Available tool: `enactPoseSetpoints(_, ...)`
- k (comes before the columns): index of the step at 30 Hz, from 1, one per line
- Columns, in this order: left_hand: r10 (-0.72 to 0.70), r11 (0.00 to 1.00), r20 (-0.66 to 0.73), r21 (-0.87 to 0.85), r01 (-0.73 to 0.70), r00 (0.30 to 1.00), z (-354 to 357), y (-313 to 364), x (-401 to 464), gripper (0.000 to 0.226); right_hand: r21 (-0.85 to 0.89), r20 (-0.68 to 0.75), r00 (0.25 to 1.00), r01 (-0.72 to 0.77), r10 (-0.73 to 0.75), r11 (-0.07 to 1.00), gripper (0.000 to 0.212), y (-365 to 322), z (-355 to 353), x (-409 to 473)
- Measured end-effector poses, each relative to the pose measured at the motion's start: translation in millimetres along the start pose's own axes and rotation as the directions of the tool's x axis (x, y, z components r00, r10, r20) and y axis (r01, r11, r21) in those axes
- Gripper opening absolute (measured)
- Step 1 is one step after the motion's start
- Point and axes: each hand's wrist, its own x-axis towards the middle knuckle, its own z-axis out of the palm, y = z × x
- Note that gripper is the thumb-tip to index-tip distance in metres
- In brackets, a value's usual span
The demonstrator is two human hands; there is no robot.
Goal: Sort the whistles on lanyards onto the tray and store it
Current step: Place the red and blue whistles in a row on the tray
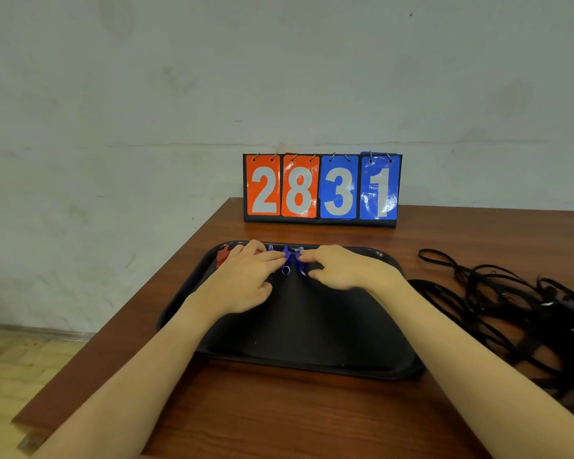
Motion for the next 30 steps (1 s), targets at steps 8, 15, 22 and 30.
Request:
enactPoseSetpoints(8,-0.001,1.0,-0.005,0.031,0.001,1.0,1.7,-0.9,0.8,0.059,0.018,-0.017,1.0,0.01,-0.009,1.0,0.048,-0.6,0.4,-0.3)
enactPoseSetpoints(15,0.001,0.999,-0.015,0.038,-0.001,1.0,3.0,-2.2,1.5,0.059,0.033,-0.036,0.999,0.024,-0.023,0.999,0.047,0.4,2.3,0.7)
enactPoseSetpoints(22,-0.09,0.995,-0.206,-0.053,0.081,0.974,-1.0,-5.0,-2.6,0.056,0.082,-0.154,0.988,0.03,-0.017,0.996,0.043,1.5,-12.9,-9.2)
enactPoseSetpoints(30,-0.271,0.911,-0.289,-0.384,0.149,0.918,-15.5,2.4,-11.7,0.049,0.125,-0.278,0.959,-0.028,0.062,0.992,0.053,34.7,-32.9,-70.1)
